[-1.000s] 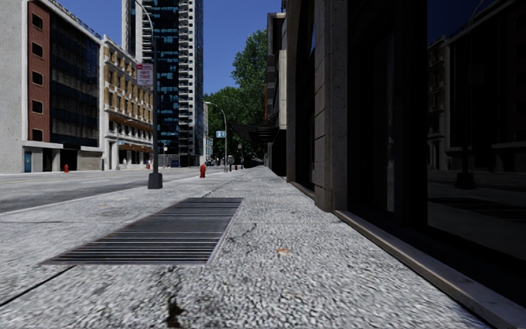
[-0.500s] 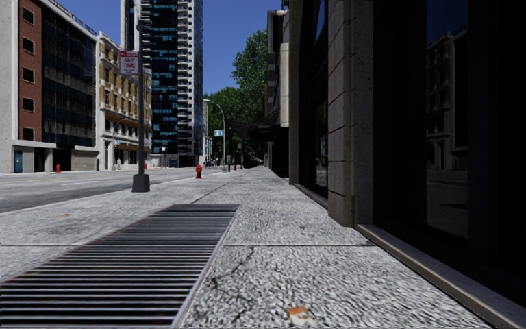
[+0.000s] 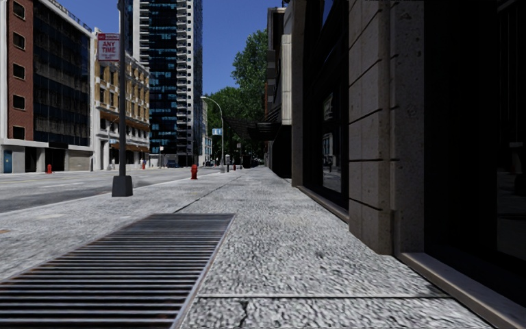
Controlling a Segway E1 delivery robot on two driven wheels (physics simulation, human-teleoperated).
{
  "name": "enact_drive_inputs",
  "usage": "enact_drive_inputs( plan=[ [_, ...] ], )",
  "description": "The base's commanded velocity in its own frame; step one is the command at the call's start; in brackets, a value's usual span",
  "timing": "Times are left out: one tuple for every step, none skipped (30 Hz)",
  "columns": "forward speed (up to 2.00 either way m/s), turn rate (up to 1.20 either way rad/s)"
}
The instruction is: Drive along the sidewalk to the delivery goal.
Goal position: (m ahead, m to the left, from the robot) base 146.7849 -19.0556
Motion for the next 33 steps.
enact_drive_inputs(
  plan=[
    [2.00, 0.00],
    [2.00, 0.00],
    [2.00, 0.00],
    [2.00, 0.00],
    [2.00, 0.00],
    [2.00, 0.00],
    [2.00, 0.00],
    [2.00, 0.00],
    [2.00, 0.00],
    [2.00, 0.00],
    [2.00, 0.00],
    [2.00, 0.00],
    [2.00, 0.01],
    [2.00, 0.06],
    [2.00, 0.12],
    [2.00, 0.17],
    [2.00, 0.17],
    [2.00, 0.20],
    [2.00, 0.20],
    [2.00, 0.04],
    [2.00, 0.04],
    [2.00, 0.00],
    [2.00, 0.00],
    [2.00, 0.00],
    [2.00, 0.00],
    [2.00, 0.00],
    [2.00, 0.00],
    [2.00, 0.00],
    [2.00, 0.00],
    [2.00, 0.00],
    [2.00, 0.00],
    [2.00, 0.00],
    [2.00, 0.00]
  ],
)
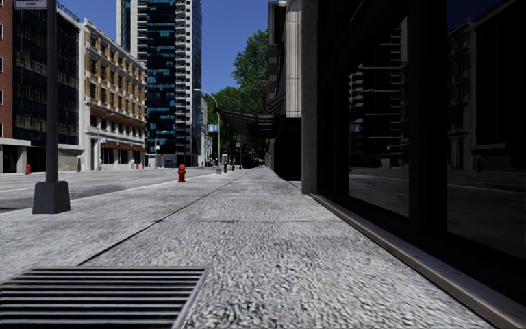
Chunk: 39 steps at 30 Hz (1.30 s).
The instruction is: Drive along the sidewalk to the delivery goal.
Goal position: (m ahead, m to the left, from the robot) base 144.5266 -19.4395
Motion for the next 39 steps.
enact_drive_inputs(
  plan=[
    [2.00, 0.00],
    [2.00, 0.00],
    [2.00, 0.00],
    [2.00, 0.00],
    [2.00, 0.00],
    [2.00, 0.00],
    [2.00, 0.00],
    [2.00, 0.00],
    [2.00, 0.00],
    [2.00, 0.00],
    [2.00, 0.00],
    [2.00, 0.00],
    [2.00, 0.00],
    [2.00, 0.00],
    [2.00, 0.00],
    [2.00, 0.00],
    [2.00, 0.00],
    [2.00, 0.00],
    [2.00, 0.00],
    [2.00, 0.00],
    [2.00, 0.00],
    [2.00, 0.00],
    [2.00, 0.00],
    [2.00, 0.00],
    [2.00, 0.00],
    [2.00, 0.00],
    [2.00, 0.00],
    [2.00, 0.00],
    [2.00, 0.00],
    [2.00, 0.00],
    [2.00, 0.00],
    [2.00, 0.00],
    [2.00, 0.00],
    [2.00, 0.00],
    [2.00, 0.00],
    [2.00, 0.00],
    [2.00, 0.00],
    [2.00, 0.00],
    [2.00, 0.00]
  ],
)
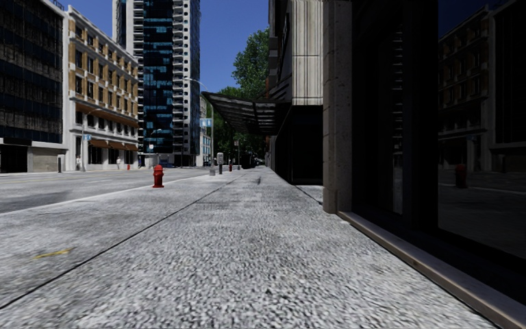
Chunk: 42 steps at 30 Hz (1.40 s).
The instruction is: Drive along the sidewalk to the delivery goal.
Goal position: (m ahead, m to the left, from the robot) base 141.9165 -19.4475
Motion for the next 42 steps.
enact_drive_inputs(
  plan=[
    [2.00, 0.00],
    [2.00, 0.00],
    [2.00, 0.00],
    [2.00, 0.00],
    [2.00, 0.00],
    [2.00, 0.00],
    [2.00, 0.00],
    [2.00, 0.00],
    [2.00, 0.00],
    [2.00, 0.00],
    [2.00, 0.00],
    [2.00, 0.00],
    [2.00, 0.00],
    [2.00, 0.00],
    [2.00, 0.00],
    [2.00, 0.00],
    [2.00, 0.00],
    [2.00, 0.00],
    [2.00, 0.00],
    [2.00, 0.00],
    [2.00, 0.00],
    [2.00, 0.00],
    [2.00, 0.00],
    [2.00, 0.00],
    [2.00, 0.00],
    [2.00, 0.00],
    [2.00, 0.00],
    [2.00, 0.00],
    [2.00, 0.00],
    [2.00, 0.00],
    [2.00, 0.00],
    [2.00, 0.00],
    [2.00, 0.00],
    [2.00, 0.00],
    [2.00, 0.00],
    [2.00, 0.00],
    [2.00, 0.00],
    [2.00, 0.00],
    [2.00, 0.00],
    [2.00, 0.00],
    [2.00, 0.00],
    [2.00, 0.00]
  ],
)
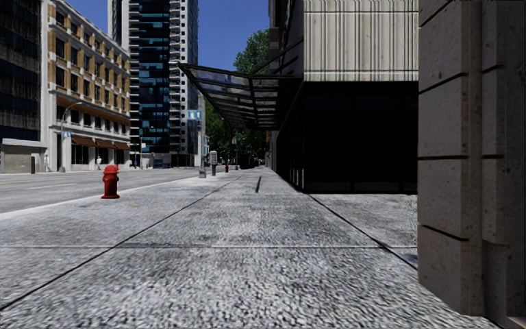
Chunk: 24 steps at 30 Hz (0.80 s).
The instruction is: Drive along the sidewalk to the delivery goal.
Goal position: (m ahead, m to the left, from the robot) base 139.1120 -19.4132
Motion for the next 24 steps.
enact_drive_inputs(
  plan=[
    [2.00, 0.00],
    [2.00, 0.00],
    [2.00, 0.00],
    [2.00, 0.00],
    [2.00, 0.00],
    [2.00, 0.00],
    [2.00, 0.00],
    [2.00, 0.00],
    [2.00, 0.00],
    [2.00, 0.00],
    [2.00, 0.00],
    [2.00, 0.00],
    [2.00, 0.00],
    [2.00, 0.00],
    [2.00, 0.00],
    [2.00, 0.00],
    [2.00, 0.00],
    [2.00, 0.00],
    [2.00, 0.00],
    [2.00, 0.00],
    [2.00, 0.00],
    [2.00, 0.00],
    [2.00, 0.00],
    [2.00, 0.00]
  ],
)
